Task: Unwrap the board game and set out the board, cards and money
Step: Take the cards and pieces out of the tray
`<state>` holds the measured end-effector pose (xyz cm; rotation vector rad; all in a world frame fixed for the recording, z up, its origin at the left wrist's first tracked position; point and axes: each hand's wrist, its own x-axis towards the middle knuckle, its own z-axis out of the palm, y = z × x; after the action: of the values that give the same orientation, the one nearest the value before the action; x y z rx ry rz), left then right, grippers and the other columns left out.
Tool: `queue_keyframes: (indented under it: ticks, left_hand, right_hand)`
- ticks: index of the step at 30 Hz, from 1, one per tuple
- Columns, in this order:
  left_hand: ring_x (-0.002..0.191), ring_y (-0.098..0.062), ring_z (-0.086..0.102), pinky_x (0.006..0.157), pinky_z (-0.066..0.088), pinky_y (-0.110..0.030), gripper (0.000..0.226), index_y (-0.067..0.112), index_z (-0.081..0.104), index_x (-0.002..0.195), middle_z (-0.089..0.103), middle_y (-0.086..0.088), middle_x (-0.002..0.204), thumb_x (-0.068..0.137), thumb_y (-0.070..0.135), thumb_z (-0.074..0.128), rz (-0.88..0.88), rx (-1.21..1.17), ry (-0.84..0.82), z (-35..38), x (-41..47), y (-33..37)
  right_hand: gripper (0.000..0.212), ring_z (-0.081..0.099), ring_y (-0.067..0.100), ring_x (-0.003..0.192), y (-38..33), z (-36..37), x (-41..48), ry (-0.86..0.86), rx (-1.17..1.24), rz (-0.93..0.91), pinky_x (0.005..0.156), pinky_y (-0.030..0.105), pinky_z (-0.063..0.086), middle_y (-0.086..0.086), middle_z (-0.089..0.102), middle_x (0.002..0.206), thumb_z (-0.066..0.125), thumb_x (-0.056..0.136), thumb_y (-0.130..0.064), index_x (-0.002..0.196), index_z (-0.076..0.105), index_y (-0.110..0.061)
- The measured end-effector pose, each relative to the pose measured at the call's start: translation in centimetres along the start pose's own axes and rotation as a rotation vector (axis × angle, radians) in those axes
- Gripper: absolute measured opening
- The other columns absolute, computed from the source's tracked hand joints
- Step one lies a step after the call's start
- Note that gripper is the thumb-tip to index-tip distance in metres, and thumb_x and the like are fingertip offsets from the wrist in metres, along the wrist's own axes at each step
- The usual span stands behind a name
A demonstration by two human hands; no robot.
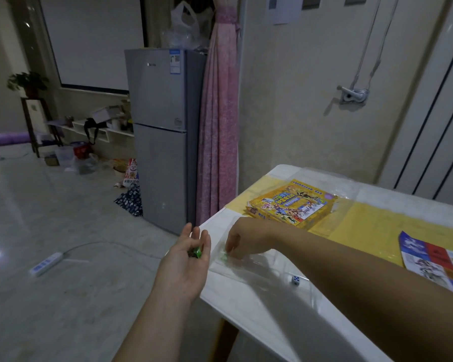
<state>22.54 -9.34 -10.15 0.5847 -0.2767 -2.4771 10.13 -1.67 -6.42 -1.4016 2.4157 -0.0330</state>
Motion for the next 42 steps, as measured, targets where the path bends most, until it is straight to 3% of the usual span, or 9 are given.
queue_keyframes:
  ticks: [5, 9, 12, 19, 23, 25, 29, 38, 42]
  left_hand:
    - [0.093, -0.023, 0.057, 0.072, 0.05, -0.038, 0.037, 0.004, 0.054, 0.114, 0.055, -0.013, 0.1, 0.092, -0.015, 0.031, -0.019, 0.006, -0.027, -0.1, 0.1, -0.2]
    - [0.092, -0.022, 0.059, 0.07, 0.049, -0.037, 0.034, 0.007, 0.057, 0.107, 0.057, -0.011, 0.097, 0.093, -0.011, 0.032, -0.038, 0.032, -0.036, -0.3, 0.3, -0.5]
    - [0.088, -0.022, 0.059, 0.068, 0.049, -0.038, 0.031, 0.005, 0.058, 0.103, 0.056, -0.013, 0.096, 0.094, -0.011, 0.033, -0.028, 0.033, -0.032, -0.2, 0.2, -0.7]
    - [0.081, -0.021, 0.059, 0.067, 0.05, -0.038, 0.023, 0.002, 0.058, 0.097, 0.057, -0.013, 0.091, 0.095, -0.009, 0.038, -0.03, 0.071, -0.018, 0.1, -0.1, -0.9]
    - [0.075, -0.018, 0.058, 0.064, 0.052, -0.031, 0.022, 0.003, 0.057, 0.098, 0.057, -0.012, 0.089, 0.094, -0.009, 0.039, -0.039, 0.06, -0.014, -0.1, 0.1, -0.6]
    - [0.071, -0.016, 0.059, 0.057, 0.057, -0.029, 0.019, 0.003, 0.058, 0.097, 0.057, -0.011, 0.086, 0.094, -0.006, 0.042, -0.04, 0.043, -0.013, 0.1, 0.0, -0.4]
    - [0.069, -0.017, 0.057, 0.054, 0.058, -0.029, 0.007, -0.001, 0.059, 0.089, 0.056, -0.013, 0.083, 0.091, 0.002, 0.054, -0.123, 0.057, -0.035, 1.8, -1.7, -1.3]
    - [0.072, -0.02, 0.057, 0.073, 0.047, -0.029, 0.032, 0.0, 0.057, 0.088, 0.063, -0.013, 0.076, 0.099, 0.013, 0.031, -0.355, 0.134, -0.157, 5.9, -7.8, -7.8]
    - [0.066, -0.017, 0.051, 0.053, 0.052, -0.023, 0.028, 0.001, 0.056, 0.083, 0.058, -0.012, 0.075, 0.098, 0.009, 0.034, -0.504, 0.182, -0.179, 6.8, -9.8, -11.7]
  right_hand:
    - [0.025, 0.059, 0.02, 0.103, -0.5, 0.5, 0.8, 0.015, -0.129, 0.035, 0.096, 0.046, 0.044, -0.003, 0.068, 0.11, 0.068, 0.081, -0.03, 0.104, 0.072, -0.024]
    - [0.034, 0.062, 0.021, 0.099, -0.6, 0.2, 1.1, -0.045, -0.154, 0.046, 0.083, 0.029, 0.05, 0.006, 0.068, 0.113, 0.068, 0.082, -0.032, 0.111, 0.07, -0.015]
    - [0.034, 0.055, 0.017, 0.085, -0.8, 0.1, 1.0, -0.067, -0.18, 0.032, 0.065, 0.026, 0.041, 0.009, 0.068, 0.112, 0.064, 0.086, -0.031, 0.113, 0.069, -0.012]
    - [0.031, 0.059, 0.018, 0.095, -0.5, 0.0, 0.5, -0.035, -0.073, -0.003, 0.075, 0.023, 0.042, 0.002, 0.067, 0.113, 0.067, 0.083, -0.022, 0.114, 0.068, -0.016]
    - [0.006, 0.054, 0.011, 0.07, 0.1, -1.0, -0.5, 0.103, 0.15, -0.033, 0.062, 0.021, 0.043, -0.003, 0.066, 0.077, 0.073, 0.079, -0.016, 0.081, 0.068, -0.019]
    - [0.011, 0.054, 0.008, 0.065, 0.6, -2.4, -1.6, 0.212, 0.304, -0.053, 0.061, 0.019, 0.042, -0.001, 0.067, 0.072, 0.076, 0.077, -0.015, 0.074, 0.067, -0.021]
    - [0.018, 0.057, -0.007, 0.059, 0.4, -4.9, -5.5, 0.227, 0.403, -0.139, 0.061, 0.005, 0.04, -0.008, 0.069, 0.073, 0.076, 0.079, -0.02, 0.095, 0.067, -0.022]
    - [0.028, 0.056, 0.002, 0.079, 1.7, -3.2, -14.1, 0.322, 0.246, -0.119, 0.074, 0.017, 0.045, -0.017, 0.064, 0.089, 0.074, 0.08, -0.021, 0.107, 0.067, -0.027]
    - [0.025, 0.054, -0.001, 0.082, 3.7, -2.3, -20.1, 0.489, 0.179, -0.091, 0.074, 0.01, 0.042, -0.011, 0.067, 0.1, 0.07, 0.084, -0.021, 0.109, 0.067, -0.024]
